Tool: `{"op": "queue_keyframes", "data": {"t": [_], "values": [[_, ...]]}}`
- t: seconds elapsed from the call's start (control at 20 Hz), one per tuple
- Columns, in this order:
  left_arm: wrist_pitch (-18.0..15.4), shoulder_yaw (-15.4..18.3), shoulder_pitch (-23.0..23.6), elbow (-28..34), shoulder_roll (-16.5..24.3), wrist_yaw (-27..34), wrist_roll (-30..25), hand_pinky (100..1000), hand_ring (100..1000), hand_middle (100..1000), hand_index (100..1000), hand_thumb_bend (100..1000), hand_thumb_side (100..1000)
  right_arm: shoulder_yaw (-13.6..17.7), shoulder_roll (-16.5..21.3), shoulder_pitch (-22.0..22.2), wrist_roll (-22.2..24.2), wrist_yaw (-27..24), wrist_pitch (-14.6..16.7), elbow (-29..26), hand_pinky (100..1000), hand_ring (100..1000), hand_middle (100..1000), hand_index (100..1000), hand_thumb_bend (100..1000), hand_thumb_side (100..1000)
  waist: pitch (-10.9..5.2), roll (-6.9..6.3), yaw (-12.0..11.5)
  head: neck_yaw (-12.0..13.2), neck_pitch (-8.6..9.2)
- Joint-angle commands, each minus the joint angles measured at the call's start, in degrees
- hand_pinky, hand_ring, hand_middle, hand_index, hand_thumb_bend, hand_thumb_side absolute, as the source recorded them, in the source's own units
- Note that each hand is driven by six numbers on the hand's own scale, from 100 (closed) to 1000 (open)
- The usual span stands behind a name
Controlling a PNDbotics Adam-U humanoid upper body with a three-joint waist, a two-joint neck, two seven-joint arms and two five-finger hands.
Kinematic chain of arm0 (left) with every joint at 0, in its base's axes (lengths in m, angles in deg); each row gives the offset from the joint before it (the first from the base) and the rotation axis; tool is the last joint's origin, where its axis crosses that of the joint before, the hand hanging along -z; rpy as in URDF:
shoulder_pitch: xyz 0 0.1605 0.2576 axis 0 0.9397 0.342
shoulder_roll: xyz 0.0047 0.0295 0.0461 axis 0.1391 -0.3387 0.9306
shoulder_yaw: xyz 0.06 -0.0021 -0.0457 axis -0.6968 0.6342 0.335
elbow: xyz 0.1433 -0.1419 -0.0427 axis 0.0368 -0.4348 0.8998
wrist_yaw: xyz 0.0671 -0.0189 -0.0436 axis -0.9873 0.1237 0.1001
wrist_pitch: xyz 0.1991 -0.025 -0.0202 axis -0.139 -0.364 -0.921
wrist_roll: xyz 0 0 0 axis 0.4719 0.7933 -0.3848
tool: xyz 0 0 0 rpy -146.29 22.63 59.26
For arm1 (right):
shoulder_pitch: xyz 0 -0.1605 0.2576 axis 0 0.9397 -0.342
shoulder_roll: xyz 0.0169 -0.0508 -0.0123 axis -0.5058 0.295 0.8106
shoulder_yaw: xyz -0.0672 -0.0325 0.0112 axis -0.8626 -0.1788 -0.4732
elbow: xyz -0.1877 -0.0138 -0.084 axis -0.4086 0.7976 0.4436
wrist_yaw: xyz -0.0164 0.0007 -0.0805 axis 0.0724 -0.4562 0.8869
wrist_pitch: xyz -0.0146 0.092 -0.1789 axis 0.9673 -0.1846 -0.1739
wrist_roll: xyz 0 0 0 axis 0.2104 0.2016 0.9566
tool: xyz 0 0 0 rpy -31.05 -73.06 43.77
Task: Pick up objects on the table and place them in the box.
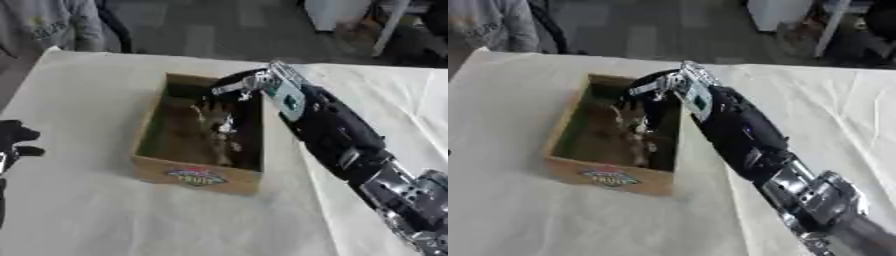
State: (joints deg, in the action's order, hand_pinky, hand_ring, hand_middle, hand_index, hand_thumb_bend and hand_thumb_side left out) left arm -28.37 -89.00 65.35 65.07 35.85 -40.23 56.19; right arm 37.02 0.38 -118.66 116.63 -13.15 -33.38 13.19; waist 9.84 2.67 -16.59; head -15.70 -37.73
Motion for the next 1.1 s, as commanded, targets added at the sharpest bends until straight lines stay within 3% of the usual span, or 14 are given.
{"op": "queue_keyframes", "data": {"t": [0.05, 0.2, 0.55, 0.9, 1.1], "values": [[-0.1, 0.4, -0.5, 0.5, 0.9, -0.4, -0.2, 558, 653, 551, 667, 388, 551, -0.1, 2.7, -1.8, 3.0, -0.7, 3.5, -3.3, 753, 884, 915, 961, 282, 261, -1.11, -0.07, 0.2, 0.2, -0.02], [-0.2, 0.4, -0.4, 0.5, 1.0, -0.5, -0.1, 557, 654, 551, 667, 388, 550, -0.5, 3.6, -1.9, 3.0, -0.7, 3.6, -5.1, 761, 887, 916, 966, 333, 261, -1.19, 0.08, 0.4, 0.3, -0.06], [-0.2, 0.7, -0.2, 0.4, 1.3, -0.7, 0.2, 556, 654, 551, 666, 389, 548, -0.1, 6.1, -1.9, 3.0, -2.5, 3.6, -9.1, 749, 877, 907, 963, 302, 231, -1.52, 0.15, 1.5, 1.1, -0.01], [-0.4, 1.6, 0.6, 0.2, 1.9, -1.2, 1.2, 555, 654, 550, 665, 390, 548, -0.1, 13.2, 0.9, 3.0, -11.9, 3.0, -20.6, 741, 872, 903, 958, 275, 174, -1.92, 0.16, 4.6, 3.5, -0.19], [-0.5, 2.5, 1.1, 0.1, 2.4, -1.5, 2.1, 555, 654, 550, 665, 391, 547, 2.0, 19.4, 5.0, 3.0, -18.0, 1.0, -28.8, 734, 867, 897, 954, 264, 135, -2.02, 0.11, 6.8, 4.9, -0.14]]}}
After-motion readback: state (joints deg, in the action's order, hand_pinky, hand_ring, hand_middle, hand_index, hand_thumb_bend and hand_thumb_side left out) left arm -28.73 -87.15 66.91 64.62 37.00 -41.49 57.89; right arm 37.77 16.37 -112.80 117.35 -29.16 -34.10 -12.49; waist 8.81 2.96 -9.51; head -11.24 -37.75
